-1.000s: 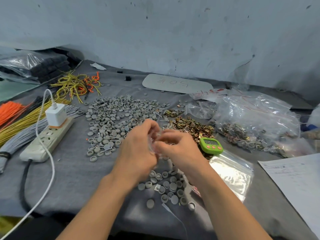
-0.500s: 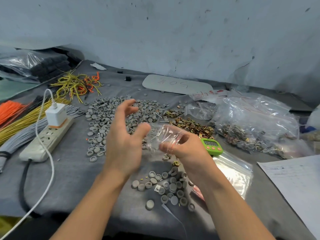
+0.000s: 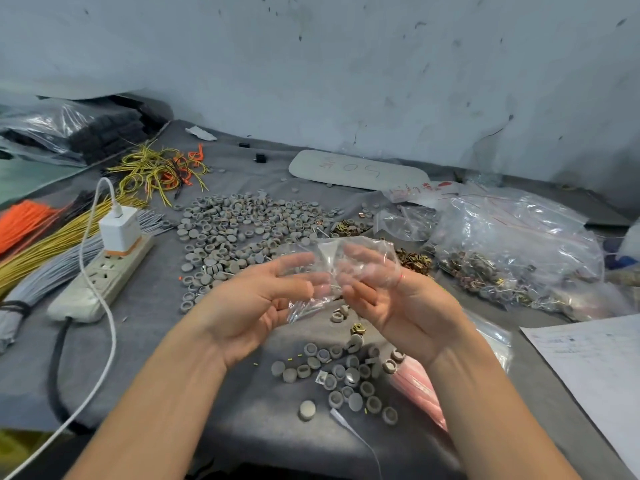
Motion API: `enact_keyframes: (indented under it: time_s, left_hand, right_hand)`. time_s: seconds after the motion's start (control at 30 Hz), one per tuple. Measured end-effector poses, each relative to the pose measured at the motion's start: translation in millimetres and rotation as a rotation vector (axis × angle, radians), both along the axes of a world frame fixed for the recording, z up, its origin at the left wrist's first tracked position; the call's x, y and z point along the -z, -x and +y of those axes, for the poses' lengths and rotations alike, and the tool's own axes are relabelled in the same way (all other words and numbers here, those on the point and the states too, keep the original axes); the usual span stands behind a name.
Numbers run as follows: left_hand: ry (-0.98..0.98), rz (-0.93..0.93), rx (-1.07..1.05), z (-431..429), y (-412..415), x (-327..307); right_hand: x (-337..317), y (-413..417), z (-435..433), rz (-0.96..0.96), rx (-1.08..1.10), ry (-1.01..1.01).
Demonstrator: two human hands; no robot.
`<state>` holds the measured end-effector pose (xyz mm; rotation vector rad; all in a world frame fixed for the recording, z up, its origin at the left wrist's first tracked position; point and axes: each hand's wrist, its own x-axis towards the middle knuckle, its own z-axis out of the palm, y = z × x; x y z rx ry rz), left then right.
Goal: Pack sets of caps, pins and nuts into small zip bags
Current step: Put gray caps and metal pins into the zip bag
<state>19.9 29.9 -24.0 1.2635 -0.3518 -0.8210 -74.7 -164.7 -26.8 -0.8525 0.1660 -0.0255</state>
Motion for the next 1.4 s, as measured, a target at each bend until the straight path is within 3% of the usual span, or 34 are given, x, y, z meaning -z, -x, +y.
enact_keyframes:
  time_s: [0.23, 0.4, 0.53, 0.67, 0.87, 1.1, 1.2, 1.33, 1.4]
  left_hand:
    - [-0.098, -0.093, 0.113, 8, 3, -2]
    - [-0.183, -0.208, 0.165, 9, 8, 2]
    - [-0.215, -0.176, 0.076, 7, 10, 11]
    - [-0.085, -0.068, -0.126, 7, 11, 25]
    - [0.159, 0.041, -0.29, -6, 7, 24]
    - [0.141, 0.127, -0.247, -10, 2, 33]
    - [0.065, 0.073, -0.231, -10, 4, 32]
    - [-0.142, -0.102, -0.248, -14, 12, 29]
    - [-0.165, -0.103, -0.278, -16, 13, 28]
  right_hand:
    - [1, 0, -11, 0.135, 0.141, 0.221]
    - [-3, 2, -10, 0.207, 0.243, 0.154]
    - [-2, 0, -7, 0.245, 0.339, 0.122]
    - [7, -1, 0, 0.284, 0.486, 0.078]
    - [14, -3, 34, 0.221, 0.064, 0.42]
    - [24, -12, 47, 0.213, 0.244, 0.804]
    - [24, -14, 48, 0.216, 0.239, 0.846]
    - [27, -17, 47, 0.18, 0.258, 0.755]
    - [28, -18, 46, 0.169, 0.269, 0.729]
